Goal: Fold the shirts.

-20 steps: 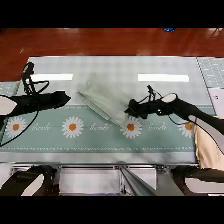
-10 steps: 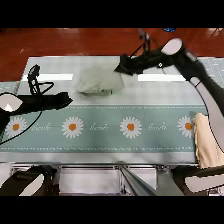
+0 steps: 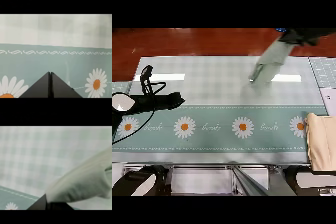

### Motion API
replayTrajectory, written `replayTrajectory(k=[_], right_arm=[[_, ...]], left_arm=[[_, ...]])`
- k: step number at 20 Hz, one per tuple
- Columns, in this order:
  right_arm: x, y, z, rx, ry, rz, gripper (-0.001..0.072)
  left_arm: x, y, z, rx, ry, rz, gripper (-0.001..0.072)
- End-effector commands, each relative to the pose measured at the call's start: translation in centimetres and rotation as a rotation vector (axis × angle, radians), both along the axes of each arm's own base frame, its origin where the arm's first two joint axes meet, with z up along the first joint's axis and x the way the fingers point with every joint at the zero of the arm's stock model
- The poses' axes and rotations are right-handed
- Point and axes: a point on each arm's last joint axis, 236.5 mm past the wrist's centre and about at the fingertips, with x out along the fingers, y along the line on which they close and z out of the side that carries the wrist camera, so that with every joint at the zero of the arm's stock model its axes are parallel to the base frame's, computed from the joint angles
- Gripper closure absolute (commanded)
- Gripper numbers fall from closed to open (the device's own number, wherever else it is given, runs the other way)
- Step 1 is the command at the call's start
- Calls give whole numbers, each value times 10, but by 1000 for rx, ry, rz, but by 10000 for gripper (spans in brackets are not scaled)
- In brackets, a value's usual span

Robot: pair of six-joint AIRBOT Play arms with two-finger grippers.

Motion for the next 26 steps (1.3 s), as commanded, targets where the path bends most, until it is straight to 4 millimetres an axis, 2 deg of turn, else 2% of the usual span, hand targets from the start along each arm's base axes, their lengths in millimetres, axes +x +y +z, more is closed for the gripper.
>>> replayTrajectory(k=[1,3,6,7,9,10,11,13,15,17,18,22,23,24,25,26], right_arm=[[-37,-95,16,-28,68,-194,680],[-63,-137,20,-36,107,-284,680],[-111,-189,14,-104,219,-409,682],[-125,-203,11,-128,249,-451,682],[-148,-216,10,-124,262,-509,682],[-163,-222,3,-133,287,-538,682],[-183,-232,-7,-157,332,-593,682],[-238,-256,-35,-236,458,-719,682],[-308,-275,-65,-319,628,-869,681],[-386,-283,-92,-420,839,-991,680],[-412,-276,-107,-414,916,-1046,679],[-453,-236,-169,-352,1110,-982,679],[-458,-233,-179,-350,1143,-977,627],[-458,-234,-184,-350,1147,-990,412],[-455,-238,-185,-353,1138,-989,299],[-450,-243,-183,-350,1123,-990,299]], left_arm=[[-1,0,0,1,1,-5,691],[-1,0,0,8,-6,-15,691],[-1,-1,0,7,-8,-18,691],[-1,-1,0,6,-8,-17,691],[0,-1,1,6,-11,-15,690],[0,-1,1,6,-11,-15,691],[0,-1,1,6,-11,-15,691],[0,-3,2,-7,-10,-13,691],[2,-4,4,-18,-16,-4,691],[6,-5,6,-18,-34,-1,691],[6,-8,7,-17,-43,-6,691],[3,-23,8,-11,-61,-53,691],[4,-24,9,-4,-75,-65,691],[5,-25,8,-2,-78,-63,691],[9,-22,9,5,-95,-58,691],[17,-17,12,15,-122,-46,691]])
